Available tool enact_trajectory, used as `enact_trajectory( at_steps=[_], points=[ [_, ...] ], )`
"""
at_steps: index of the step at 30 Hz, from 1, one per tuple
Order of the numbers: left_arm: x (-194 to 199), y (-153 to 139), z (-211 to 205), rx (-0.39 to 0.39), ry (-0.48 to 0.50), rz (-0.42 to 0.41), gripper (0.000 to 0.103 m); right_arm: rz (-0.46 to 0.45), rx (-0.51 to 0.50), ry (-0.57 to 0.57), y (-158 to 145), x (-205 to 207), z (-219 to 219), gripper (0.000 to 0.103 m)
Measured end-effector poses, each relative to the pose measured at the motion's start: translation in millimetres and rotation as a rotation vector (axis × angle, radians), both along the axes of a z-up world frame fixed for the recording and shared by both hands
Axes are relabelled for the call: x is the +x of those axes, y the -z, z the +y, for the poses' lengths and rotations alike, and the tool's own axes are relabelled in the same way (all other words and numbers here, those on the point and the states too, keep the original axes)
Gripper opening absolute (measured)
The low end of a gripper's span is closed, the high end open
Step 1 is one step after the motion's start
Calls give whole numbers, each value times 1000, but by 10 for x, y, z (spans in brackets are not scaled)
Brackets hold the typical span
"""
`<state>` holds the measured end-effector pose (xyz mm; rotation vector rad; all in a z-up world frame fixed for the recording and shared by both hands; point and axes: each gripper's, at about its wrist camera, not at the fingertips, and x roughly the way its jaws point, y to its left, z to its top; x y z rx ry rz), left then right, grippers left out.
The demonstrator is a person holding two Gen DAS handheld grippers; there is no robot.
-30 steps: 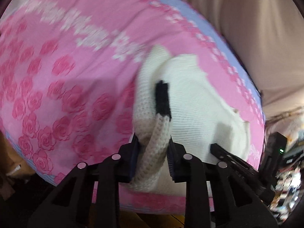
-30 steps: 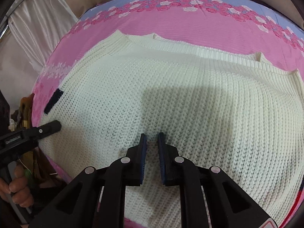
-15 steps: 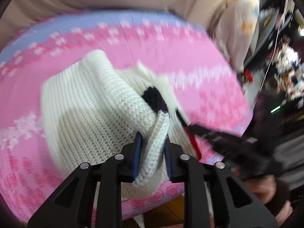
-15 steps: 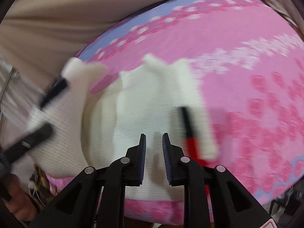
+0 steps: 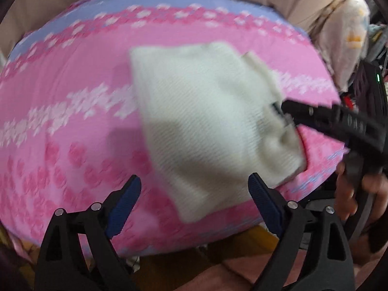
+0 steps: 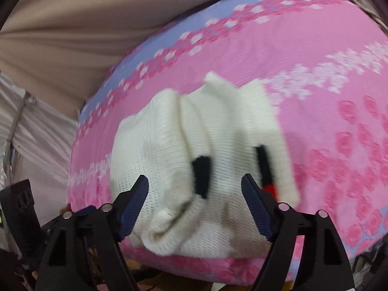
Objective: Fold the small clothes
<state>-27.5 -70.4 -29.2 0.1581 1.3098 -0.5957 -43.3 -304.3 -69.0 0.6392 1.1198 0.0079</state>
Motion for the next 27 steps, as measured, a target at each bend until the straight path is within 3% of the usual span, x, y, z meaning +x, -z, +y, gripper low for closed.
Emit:
enact_trajectory(
  at_steps=[4,10,12,13,16,17,19,21,23,24,25,27],
  points=[
    [3,110,228,-5,-37,80,87,99,14,-48,197,283,252,75],
    [-195,208,-3,-5,137,151,87,44,66,-99,-46,480,486,32],
    [-223,301,-137,10,176,178,85,1,122,-94,-195,485,442,26],
    [-222,347,-173,31,179,181,76,-39,171,-71,-312,448,367,24],
    [-188,488,-193,107,154,191,56,-134,288,12,-578,232,29,22],
    [-169,524,-173,104,136,210,55,-156,276,47,-636,106,-116,22],
    [-139,587,-134,83,102,249,55,-122,102,88,-592,-100,-327,22],
    [-138,658,-149,82,96,282,55,-16,-32,101,-250,-207,-453,22],
    [-162,670,-218,91,114,284,55,111,19,129,322,-318,-607,23],
    [-178,640,-252,100,128,268,54,97,83,156,440,-390,-655,24],
    [-192,577,-282,106,143,238,54,59,137,203,431,-478,-702,25],
    [-214,424,-296,90,166,183,58,39,146,242,300,-560,-732,39]
  ],
)
